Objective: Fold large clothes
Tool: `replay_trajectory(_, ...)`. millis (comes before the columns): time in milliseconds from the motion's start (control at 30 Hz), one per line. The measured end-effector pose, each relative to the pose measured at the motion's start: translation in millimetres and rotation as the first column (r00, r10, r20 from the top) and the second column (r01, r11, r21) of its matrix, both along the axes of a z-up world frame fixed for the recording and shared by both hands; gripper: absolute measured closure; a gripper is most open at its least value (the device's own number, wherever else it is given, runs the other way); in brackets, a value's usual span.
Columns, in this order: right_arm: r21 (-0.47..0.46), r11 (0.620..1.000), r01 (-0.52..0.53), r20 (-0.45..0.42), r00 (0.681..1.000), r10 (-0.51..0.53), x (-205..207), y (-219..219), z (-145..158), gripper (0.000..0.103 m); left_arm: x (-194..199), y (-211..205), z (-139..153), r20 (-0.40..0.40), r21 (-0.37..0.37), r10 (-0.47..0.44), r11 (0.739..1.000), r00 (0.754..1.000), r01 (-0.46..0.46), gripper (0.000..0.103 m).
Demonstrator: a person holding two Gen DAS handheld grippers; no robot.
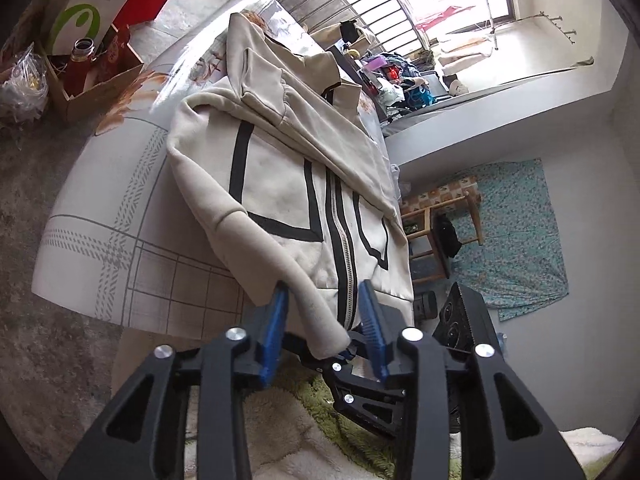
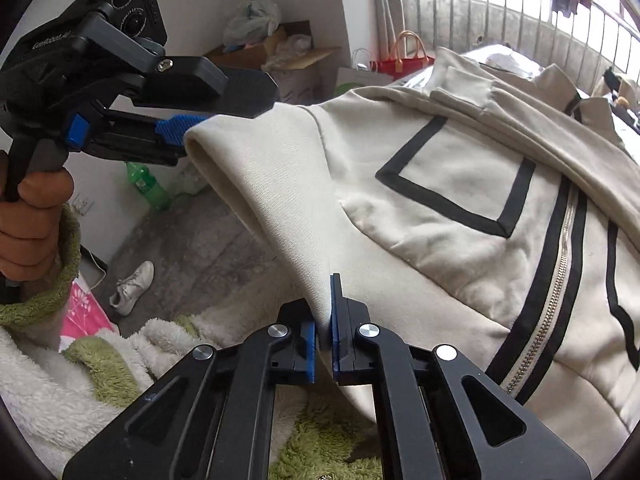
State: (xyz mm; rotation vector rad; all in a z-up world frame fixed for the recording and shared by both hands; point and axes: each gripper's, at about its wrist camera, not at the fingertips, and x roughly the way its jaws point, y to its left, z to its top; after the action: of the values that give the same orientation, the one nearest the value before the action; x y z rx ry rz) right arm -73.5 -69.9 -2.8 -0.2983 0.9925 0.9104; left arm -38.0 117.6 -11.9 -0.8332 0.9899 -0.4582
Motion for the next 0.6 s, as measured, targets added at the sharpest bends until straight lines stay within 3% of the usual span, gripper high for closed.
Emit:
replay_trajectory(100,-0.003,1.000,0.000,0.007,1.000,0.000,-0.3,2.3,-0.5,0.099,3.6,1.6,-6.7,-0.032,-0.022,-0.006,1.000,0.999,0.006,0.050)
replay_trajectory(167,-0.003,1.000,-0.001,0.006,1.000,0.001,0.7,4.1,-1.3,0.099,8.1,0.5,-14.1,-0.070,-0.028,-0.010,1.000,0.997,0.008,0.050)
replay_trajectory(333,0.005,1.000,0.004,0.005,1.000,-0.004,1.7,3.4,-2.0,0.099,14.8,-11.1,-23.8,-0.107,0.080,0.007,0.997,0.994,0.002,0.054)
replay_trajectory(400,0.020,1.000,0.010,-0.006,1.000,-0.010,1.7,-0.7,-1.2,0.095,16.3,-19.7,-24.1,-0.101,0.180,0.010,0.984,0.995,0.008,0.077)
replay_trajectory(467,0.037,0.999,0.029,-0.016,0.999,-0.029,2.2,-9.2,1.5,0.092,16.9,-28.6,-22.9,-0.082,0.275,0.003,0.961,0.997,0.020,0.091)
replay_trajectory(567,0.077,0.993,0.094,-0.034,0.995,-0.092,4.9,-36.2,9.4,0.058,14.0,-46.3,-17.5,-0.036,0.444,-0.031,0.895,0.999,0.044,0.094)
replay_trajectory(600,0.089,0.988,0.130,-0.037,0.991,-0.127,6.2,-49.5,12.3,0.052,14.2,-52.4,-17.1,-0.031,0.491,-0.047,0.869,0.998,0.056,0.094)
